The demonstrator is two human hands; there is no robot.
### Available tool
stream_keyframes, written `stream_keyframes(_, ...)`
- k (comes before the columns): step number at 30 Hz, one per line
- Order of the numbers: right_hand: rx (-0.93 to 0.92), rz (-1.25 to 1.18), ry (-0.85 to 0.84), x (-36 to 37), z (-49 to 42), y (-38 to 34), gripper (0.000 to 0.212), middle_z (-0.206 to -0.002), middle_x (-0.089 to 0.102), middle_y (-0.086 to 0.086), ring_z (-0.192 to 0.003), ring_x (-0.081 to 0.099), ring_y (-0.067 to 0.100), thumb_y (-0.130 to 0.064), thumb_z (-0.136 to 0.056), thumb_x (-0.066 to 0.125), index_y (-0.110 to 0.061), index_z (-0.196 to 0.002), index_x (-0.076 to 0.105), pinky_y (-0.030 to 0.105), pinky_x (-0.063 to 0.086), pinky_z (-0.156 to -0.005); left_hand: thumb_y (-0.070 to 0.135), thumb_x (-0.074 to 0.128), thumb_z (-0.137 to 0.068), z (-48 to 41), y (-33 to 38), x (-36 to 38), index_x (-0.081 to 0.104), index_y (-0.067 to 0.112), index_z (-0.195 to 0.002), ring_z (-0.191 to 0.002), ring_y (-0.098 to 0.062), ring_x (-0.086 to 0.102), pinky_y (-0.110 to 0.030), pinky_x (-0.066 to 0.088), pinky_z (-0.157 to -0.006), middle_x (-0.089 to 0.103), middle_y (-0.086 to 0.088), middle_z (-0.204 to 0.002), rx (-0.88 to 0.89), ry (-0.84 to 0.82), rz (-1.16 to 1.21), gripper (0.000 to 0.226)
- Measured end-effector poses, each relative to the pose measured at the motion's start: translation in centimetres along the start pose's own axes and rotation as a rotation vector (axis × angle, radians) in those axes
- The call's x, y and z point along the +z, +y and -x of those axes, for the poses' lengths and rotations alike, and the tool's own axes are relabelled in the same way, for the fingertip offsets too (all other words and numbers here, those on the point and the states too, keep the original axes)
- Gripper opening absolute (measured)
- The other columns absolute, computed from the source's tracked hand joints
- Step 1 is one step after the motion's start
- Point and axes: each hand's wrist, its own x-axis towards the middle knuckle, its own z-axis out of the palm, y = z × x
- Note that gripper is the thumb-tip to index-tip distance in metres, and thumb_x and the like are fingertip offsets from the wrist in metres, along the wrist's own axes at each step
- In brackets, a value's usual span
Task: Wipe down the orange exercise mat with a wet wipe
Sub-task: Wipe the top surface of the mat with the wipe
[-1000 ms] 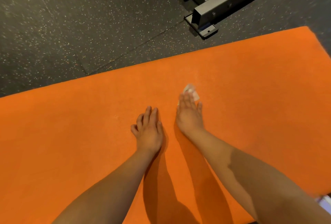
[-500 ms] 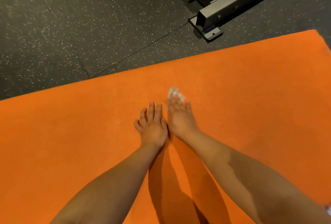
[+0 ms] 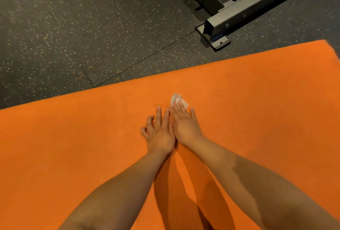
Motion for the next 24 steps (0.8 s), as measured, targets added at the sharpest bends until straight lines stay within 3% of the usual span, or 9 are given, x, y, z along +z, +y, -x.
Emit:
stream_keyframes(2, 0.010, 0.062, 0.002, -0.4, -0.2, 1.1, 0.067, -0.170, -0.005, -0.006, -0.154, -0.016, 0.012, -0.025, -0.104, 0.037, -0.025, -0.163, 0.005, 0.051, -0.009, -0.123, 0.050, 0.016, -0.105, 0.0, 0.0, -0.1, 0.000, 0.048, -0.156, -0.146, -0.021, 0.001, -0.048, 0.005, -0.107, -0.018, 0.017, -0.165, -0.004, -0.004, -0.003, 0.054)
stream_keyframes(5, 0.246, 0.040, 0.078, -1.3, -0.2, 2.7, 0.072, -0.170, -0.006, -0.005, -0.155, -0.015, 0.015, -0.014, -0.100, 0.037, -0.024, -0.163, 0.003, 0.051, -0.007, -0.122, 0.050, 0.018, -0.104, 0.0, 0.2, -0.4, 0.003, 0.049, -0.156, -0.146, -0.022, 0.002, -0.050, 0.007, -0.108, -0.017, 0.016, -0.166, -0.008, -0.026, 0.008, 0.054)
stream_keyframes(7, 0.299, -0.018, 0.101, -1.2, -0.1, 1.8, 0.071, -0.170, -0.004, -0.003, -0.155, -0.013, 0.016, -0.015, -0.100, 0.039, -0.021, -0.163, 0.007, 0.050, -0.007, -0.123, 0.049, 0.019, -0.104, 0.0, 0.2, -0.5, 0.003, 0.049, -0.156, -0.146, -0.022, 0.001, -0.051, 0.007, -0.110, -0.017, 0.017, -0.165, -0.012, -0.034, 0.020, 0.054)
stream_keyframes(13, -0.001, -0.029, -0.007, 0.1, 0.7, 0.6, 0.059, -0.170, 0.002, -0.008, -0.155, -0.011, 0.010, -0.028, -0.106, 0.034, -0.026, -0.162, 0.015, 0.048, -0.005, -0.125, 0.047, 0.030, -0.103, -0.1, 0.3, -1.1, 0.018, 0.048, -0.153, -0.144, -0.023, 0.007, -0.049, 0.009, -0.110, -0.004, 0.017, -0.166, -0.016, -0.012, 0.067, 0.052)
stream_keyframes(17, 0.321, -0.021, 0.112, -1.6, -0.1, 4.0, 0.065, -0.170, -0.007, -0.004, -0.155, -0.014, 0.015, -0.016, -0.103, 0.031, -0.023, -0.162, 0.005, 0.052, -0.004, -0.123, 0.042, 0.044, -0.097, -0.6, 0.4, -2.0, 0.033, 0.045, -0.147, -0.138, -0.024, 0.016, -0.049, 0.012, -0.109, 0.014, 0.014, -0.164, -0.012, 0.047, 0.060, 0.051)
stream_keyframes(19, 0.382, -0.038, 0.128, -1.8, -1.0, 3.5, 0.071, -0.170, -0.008, 0.000, -0.155, -0.012, 0.018, -0.011, -0.099, 0.035, -0.018, -0.162, 0.005, 0.050, -0.004, -0.123, 0.042, 0.043, -0.098, -1.6, 0.5, -2.5, 0.032, 0.044, -0.149, -0.142, -0.024, 0.015, -0.053, 0.011, -0.112, 0.014, 0.014, -0.165, 0.043, 0.070, 0.023, 0.052)
stream_keyframes(24, -0.044, -0.003, -0.014, -1.3, -2.2, 0.7, 0.064, -0.169, -0.002, -0.004, -0.156, -0.007, 0.012, -0.021, -0.104, 0.033, -0.022, -0.163, 0.007, 0.050, -0.007, -0.125, 0.044, 0.030, -0.103, -4.2, 1.3, -2.6, 0.016, 0.045, -0.156, -0.150, -0.025, 0.002, -0.055, 0.007, -0.117, -0.004, 0.015, -0.167, 0.020, 0.013, 0.068, 0.055)
